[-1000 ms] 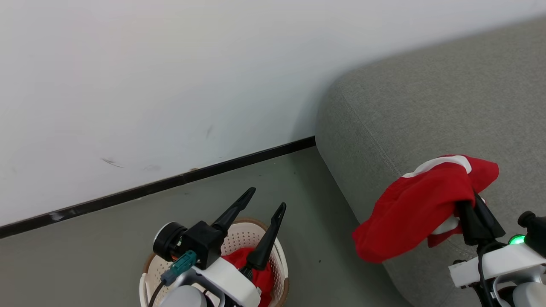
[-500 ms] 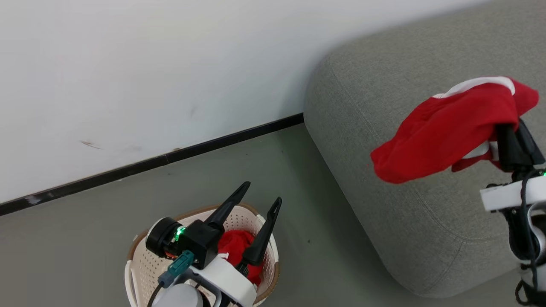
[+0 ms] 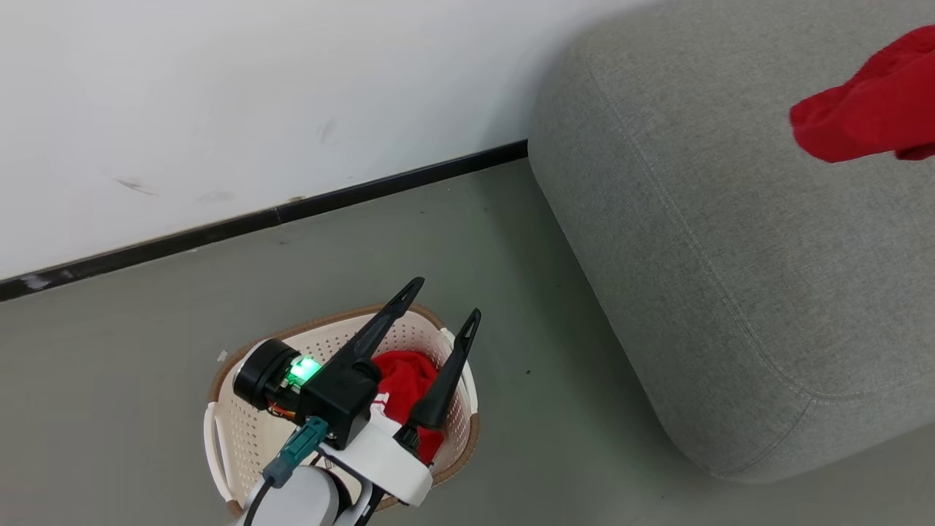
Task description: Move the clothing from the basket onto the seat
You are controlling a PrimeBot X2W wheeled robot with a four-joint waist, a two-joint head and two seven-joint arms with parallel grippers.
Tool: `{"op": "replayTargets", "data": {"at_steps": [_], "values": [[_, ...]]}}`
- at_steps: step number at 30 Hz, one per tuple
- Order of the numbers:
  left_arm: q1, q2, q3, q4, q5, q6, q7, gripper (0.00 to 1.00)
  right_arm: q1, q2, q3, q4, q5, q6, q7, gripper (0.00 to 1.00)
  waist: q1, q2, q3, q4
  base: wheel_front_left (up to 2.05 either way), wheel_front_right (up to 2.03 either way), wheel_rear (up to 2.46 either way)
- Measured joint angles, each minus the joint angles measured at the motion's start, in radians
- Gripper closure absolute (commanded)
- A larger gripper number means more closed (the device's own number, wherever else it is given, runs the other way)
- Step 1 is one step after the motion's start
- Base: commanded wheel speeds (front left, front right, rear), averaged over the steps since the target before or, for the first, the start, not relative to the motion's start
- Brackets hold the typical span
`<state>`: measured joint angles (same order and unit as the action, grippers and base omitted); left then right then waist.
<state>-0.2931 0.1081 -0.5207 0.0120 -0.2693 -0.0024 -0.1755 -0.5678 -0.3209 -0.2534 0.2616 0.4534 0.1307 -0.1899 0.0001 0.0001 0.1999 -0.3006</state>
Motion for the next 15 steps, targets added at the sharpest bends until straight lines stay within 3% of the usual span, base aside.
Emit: {"op": "replayTargets", "data": {"at_steps": [6, 15], "values": [[-0.013, 0.007, -0.016, -0.027, 0.022, 0.002, 0.017, 0.00, -0.048, -0.082, -0.058, 0.104, -0.039, 0.000, 0.001, 1.00, 0.0000, 0.0000, 0.048, 0.018, 0.00, 0.00, 0.00], [-0.036, 0.018, -0.057, -0.078, 0.065, 0.000, 0.048, 0.00, -0.097, -0.146, -0.124, 0.221, -0.069, 0.000, -0.014, 1.00, 0.0000, 0.0000, 0.113, 0.059, 0.00, 0.00, 0.00]]}}
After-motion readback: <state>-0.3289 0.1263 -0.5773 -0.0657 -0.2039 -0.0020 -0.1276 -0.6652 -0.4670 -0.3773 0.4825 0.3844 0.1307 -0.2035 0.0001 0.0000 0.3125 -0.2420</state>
